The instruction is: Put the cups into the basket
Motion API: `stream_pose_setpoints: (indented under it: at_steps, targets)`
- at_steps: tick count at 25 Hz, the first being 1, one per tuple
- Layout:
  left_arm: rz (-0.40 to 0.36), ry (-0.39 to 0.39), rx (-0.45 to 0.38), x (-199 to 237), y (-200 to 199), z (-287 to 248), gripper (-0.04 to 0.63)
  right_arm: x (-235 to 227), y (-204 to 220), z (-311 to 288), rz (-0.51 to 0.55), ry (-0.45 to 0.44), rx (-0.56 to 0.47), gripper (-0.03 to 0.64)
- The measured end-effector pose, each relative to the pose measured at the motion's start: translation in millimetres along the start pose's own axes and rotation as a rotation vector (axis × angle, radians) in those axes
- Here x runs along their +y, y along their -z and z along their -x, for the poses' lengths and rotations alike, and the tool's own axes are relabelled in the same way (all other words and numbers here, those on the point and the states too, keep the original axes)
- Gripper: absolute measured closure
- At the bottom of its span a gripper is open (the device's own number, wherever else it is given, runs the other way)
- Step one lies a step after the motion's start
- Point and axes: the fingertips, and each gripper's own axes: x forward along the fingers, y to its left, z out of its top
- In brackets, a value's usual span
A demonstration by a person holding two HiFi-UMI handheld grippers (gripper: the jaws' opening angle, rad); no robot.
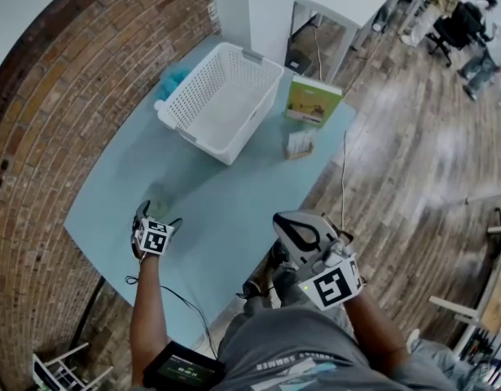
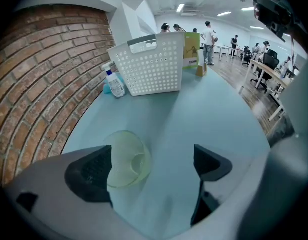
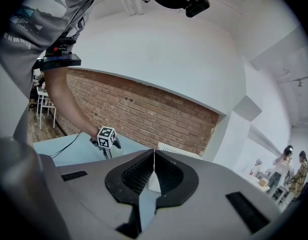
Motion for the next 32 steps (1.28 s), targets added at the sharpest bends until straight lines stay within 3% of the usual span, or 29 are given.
stream_pose_setpoints:
  at_steps: [9, 32]
  targets:
    - [0.0, 0.0, 0.02, -0.9, 7.5, -9.4, 0.225, -3.7, 3.4, -2.6, -0.005, 0.001, 0.005, 0.603]
    - [-0.097, -0.098, 0.098, 7.6, 10.5, -9.6, 0.479, -9.6, 13.3, 2.8, -0.015, 0.0, 0.01, 0.603]
